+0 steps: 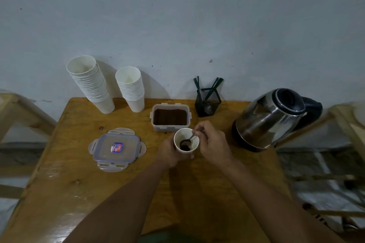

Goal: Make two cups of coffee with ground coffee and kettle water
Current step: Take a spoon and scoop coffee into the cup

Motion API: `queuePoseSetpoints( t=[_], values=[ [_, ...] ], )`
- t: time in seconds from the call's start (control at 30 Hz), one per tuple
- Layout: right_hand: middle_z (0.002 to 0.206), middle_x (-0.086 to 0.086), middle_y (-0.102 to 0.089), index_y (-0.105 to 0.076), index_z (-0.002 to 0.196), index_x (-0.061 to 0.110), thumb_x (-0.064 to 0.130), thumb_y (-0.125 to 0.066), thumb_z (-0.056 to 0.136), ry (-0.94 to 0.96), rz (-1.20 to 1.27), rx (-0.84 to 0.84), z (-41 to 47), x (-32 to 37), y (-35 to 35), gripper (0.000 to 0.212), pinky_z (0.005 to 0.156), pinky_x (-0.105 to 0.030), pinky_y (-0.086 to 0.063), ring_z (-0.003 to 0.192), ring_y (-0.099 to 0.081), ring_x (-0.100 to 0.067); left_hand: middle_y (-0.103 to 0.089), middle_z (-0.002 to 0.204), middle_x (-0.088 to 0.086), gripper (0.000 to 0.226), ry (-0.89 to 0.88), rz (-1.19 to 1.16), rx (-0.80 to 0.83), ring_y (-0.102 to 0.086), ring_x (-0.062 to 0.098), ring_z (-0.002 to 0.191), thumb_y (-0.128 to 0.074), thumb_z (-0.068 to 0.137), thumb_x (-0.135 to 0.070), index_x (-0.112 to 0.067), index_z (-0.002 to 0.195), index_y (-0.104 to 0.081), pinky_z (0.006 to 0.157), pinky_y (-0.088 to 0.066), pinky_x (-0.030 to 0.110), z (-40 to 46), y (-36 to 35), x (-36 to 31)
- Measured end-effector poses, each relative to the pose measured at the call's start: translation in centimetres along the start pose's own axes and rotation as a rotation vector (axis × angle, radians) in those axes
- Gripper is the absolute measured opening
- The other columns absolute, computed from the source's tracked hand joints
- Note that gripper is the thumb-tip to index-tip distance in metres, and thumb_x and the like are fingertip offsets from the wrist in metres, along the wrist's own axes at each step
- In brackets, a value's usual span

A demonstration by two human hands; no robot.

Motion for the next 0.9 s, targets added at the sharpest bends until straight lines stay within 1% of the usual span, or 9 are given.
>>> queuePoseSetpoints(
  t=[0.17, 0.27, 0.33, 0.4, 0.57, 0.63, 0.73, 0.8, 0.9],
  values=[
    [0.089, 0.000, -0.069, -0.056, 0.102, 0.017, 0.010, -0.056, 0.097, 0.083, 0.037, -0.071, 0.5, 0.9, 1.5, 0.009, 0.065, -0.029, -0.060, 0.080, -0.068, -0.009, -0.061, 0.120, -0.012, 0.084, 0.038, 0.005, -0.037, -0.055, 0.013, 0.115, -0.093, 0.054, -0.022, -0.026, 0.128, -0.052, 0.096, -0.049, 0.036, -0.1, 0.3, 0.3],
    [0.087, -0.001, -0.070, -0.057, 0.102, 0.013, 0.005, -0.058, 0.095, 0.091, 0.097, -0.147, 0.9, 1.2, 2.9, 0.011, 0.068, -0.026, -0.060, 0.081, -0.070, -0.010, -0.057, 0.118, -0.013, 0.082, 0.054, 0.004, -0.041, -0.051, 0.011, 0.114, -0.091, 0.059, -0.017, -0.027, 0.130, -0.050, 0.097, -0.046, 0.034, -0.1, 0.4, 0.4],
    [0.089, 0.001, -0.071, -0.057, 0.103, 0.014, 0.003, -0.059, 0.094, -0.009, 0.172, -0.230, 1.4, 0.2, 4.1, 0.015, 0.072, -0.025, -0.060, 0.084, -0.071, -0.007, -0.056, 0.119, -0.012, 0.082, 0.058, 0.012, -0.039, -0.050, 0.011, 0.114, -0.090, 0.060, -0.015, -0.028, 0.131, -0.049, 0.098, -0.046, 0.035, -0.1, 0.5, 0.5],
    [0.092, 0.001, -0.071, -0.056, 0.102, 0.019, 0.003, -0.060, 0.094, -0.188, 0.298, -0.314, 1.9, -1.5, 5.3, 0.019, 0.076, -0.030, -0.061, 0.086, -0.072, -0.009, -0.056, 0.118, -0.014, 0.084, 0.077, 0.018, -0.037, -0.049, 0.010, 0.115, -0.090, 0.060, -0.014, -0.027, 0.132, -0.048, 0.098, -0.045, 0.034, -0.1, 0.5, 0.5],
    [0.099, -0.009, -0.070, -0.057, 0.103, 0.015, 0.001, -0.060, 0.094, -0.471, 0.568, -0.502, 2.8, -4.3, 7.6, 0.017, 0.070, -0.034, -0.063, 0.084, -0.072, -0.015, -0.057, 0.126, -0.009, 0.085, 0.071, 0.050, -0.041, -0.049, 0.012, 0.119, -0.089, 0.061, -0.014, -0.027, 0.133, -0.047, 0.101, -0.046, 0.038, 0.0, 0.8, 0.5],
    [0.103, -0.011, -0.069, -0.055, 0.109, 0.014, 0.001, -0.060, 0.094, -0.524, 0.632, -0.555, 3.4, -5.0, 8.1, 0.021, 0.070, -0.033, -0.063, 0.084, -0.073, -0.018, -0.058, 0.127, -0.006, 0.078, 0.050, 0.078, -0.036, -0.050, 0.011, 0.118, -0.087, 0.066, -0.014, -0.024, 0.133, -0.049, 0.097, -0.047, 0.033, 0.1, 1.2, 0.2],
    [0.106, -0.011, -0.068, -0.054, 0.109, 0.018, 0.002, -0.059, 0.095, -0.534, 0.599, -0.592, 4.5, -5.5, 8.2, 0.021, 0.071, -0.032, -0.063, 0.087, -0.073, -0.020, -0.062, 0.122, 0.001, 0.055, 0.101, 0.182, -0.076, -0.055, 0.018, 0.118, -0.072, 0.076, 0.001, -0.017, 0.126, -0.056, 0.094, -0.049, 0.031, 0.3, 2.9, 0.6],
    [0.102, -0.009, -0.070, -0.053, 0.097, 0.025, 0.005, -0.058, 0.095, -0.480, 0.511, -0.579, 5.3, -5.1, 8.0, 0.020, 0.074, -0.038, -0.063, 0.084, -0.073, -0.019, -0.063, 0.113, 0.001, 0.042, 0.176, 0.250, -0.168, -0.059, 0.021, 0.112, -0.061, 0.082, 0.003, -0.016, 0.119, -0.059, 0.087, -0.052, 0.032, 0.2, 5.1, 1.1],
    [0.092, 0.003, -0.070, -0.049, 0.087, 0.038, 0.012, -0.059, 0.096, -0.379, 0.393, -0.472, 6.0, -4.0, 6.1, 0.029, 0.078, -0.044, -0.062, 0.084, -0.073, -0.016, -0.060, 0.102, 0.003, 0.022, 0.262, 0.242, -0.405, -0.059, 0.019, 0.100, -0.055, 0.094, -0.011, -0.015, 0.115, -0.059, 0.079, -0.046, 0.028, -0.3, 8.8, 0.6]
  ],
)
Point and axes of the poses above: each hand's wrist, its own z-axis towards the middle knuckle, its own y-axis out of the back of the hand, x = y × z, the point moved 10 cm from there along z, towards the middle knuckle
